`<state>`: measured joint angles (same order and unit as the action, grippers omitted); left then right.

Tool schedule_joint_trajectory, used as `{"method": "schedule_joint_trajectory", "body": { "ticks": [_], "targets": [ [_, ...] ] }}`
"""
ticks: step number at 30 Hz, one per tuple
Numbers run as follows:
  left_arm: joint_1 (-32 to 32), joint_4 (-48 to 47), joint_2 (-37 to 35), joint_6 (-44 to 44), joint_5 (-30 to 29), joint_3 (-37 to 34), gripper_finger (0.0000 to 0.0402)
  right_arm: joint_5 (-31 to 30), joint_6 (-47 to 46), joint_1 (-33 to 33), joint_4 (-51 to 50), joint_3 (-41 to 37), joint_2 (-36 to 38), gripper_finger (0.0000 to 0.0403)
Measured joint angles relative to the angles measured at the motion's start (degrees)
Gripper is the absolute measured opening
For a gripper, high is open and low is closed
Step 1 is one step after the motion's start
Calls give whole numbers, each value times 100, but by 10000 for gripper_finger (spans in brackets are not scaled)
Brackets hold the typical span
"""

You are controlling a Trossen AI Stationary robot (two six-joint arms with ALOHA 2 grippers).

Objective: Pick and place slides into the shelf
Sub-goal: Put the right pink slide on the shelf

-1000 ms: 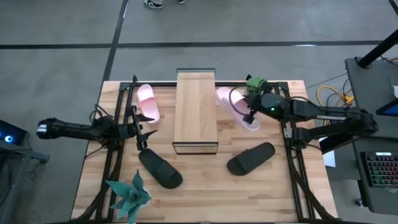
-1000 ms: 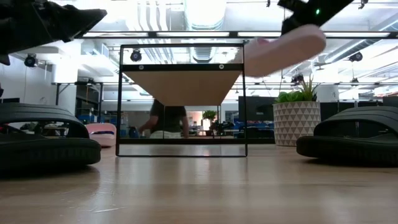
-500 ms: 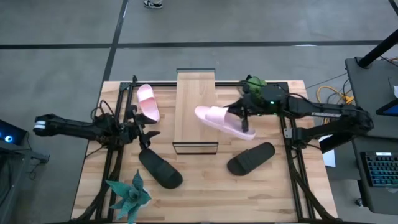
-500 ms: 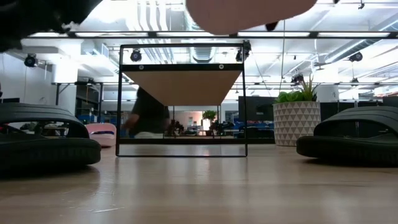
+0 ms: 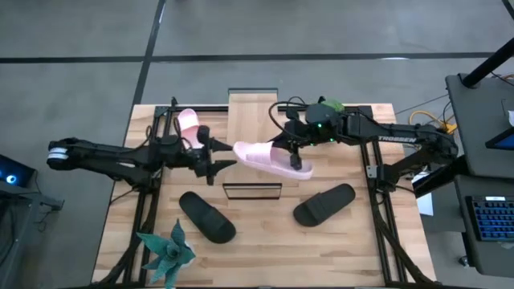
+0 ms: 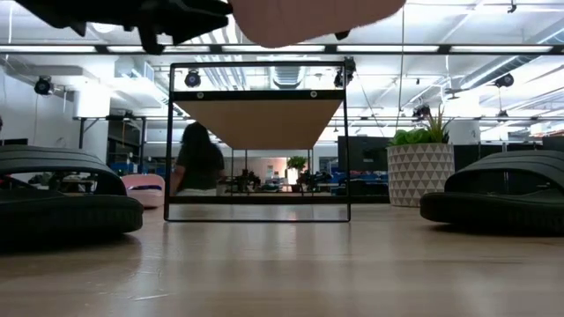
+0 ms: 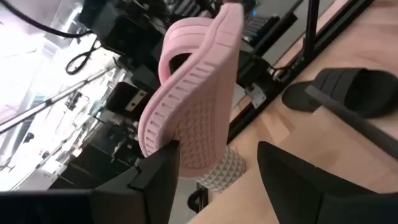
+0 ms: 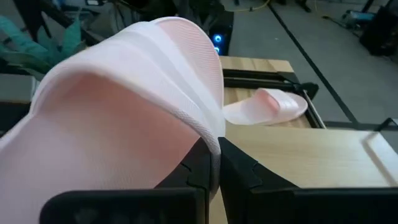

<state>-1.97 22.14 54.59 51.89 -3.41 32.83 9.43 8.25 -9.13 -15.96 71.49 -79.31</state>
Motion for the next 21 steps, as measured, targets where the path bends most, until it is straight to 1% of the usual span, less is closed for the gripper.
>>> {"method": "schedule_joint_trajectory", "body": {
  "ticks": [4, 7, 11, 15, 21],
  "targets": [
    [-29, -24, 164, 97, -15, 114, 202, -45, 73, -2, -197, 73, -9, 12],
    [-33, -8, 128, 165, -361, 123, 202, 1, -25, 14, -257, 6, 98, 12],
    [-37, -3, 51, 258, -568, 74, 202, 13, -75, 43, -268, -60, 207, 12],
    [-36, -5, 39, 297, -949, 74, 202, -44, -77, 63, -336, -71, 266, 12],
    [-62, 14, 33, 412, -1189, 60, 202, -22, -75, 70, -387, -101, 267, 12]
  ]
}}
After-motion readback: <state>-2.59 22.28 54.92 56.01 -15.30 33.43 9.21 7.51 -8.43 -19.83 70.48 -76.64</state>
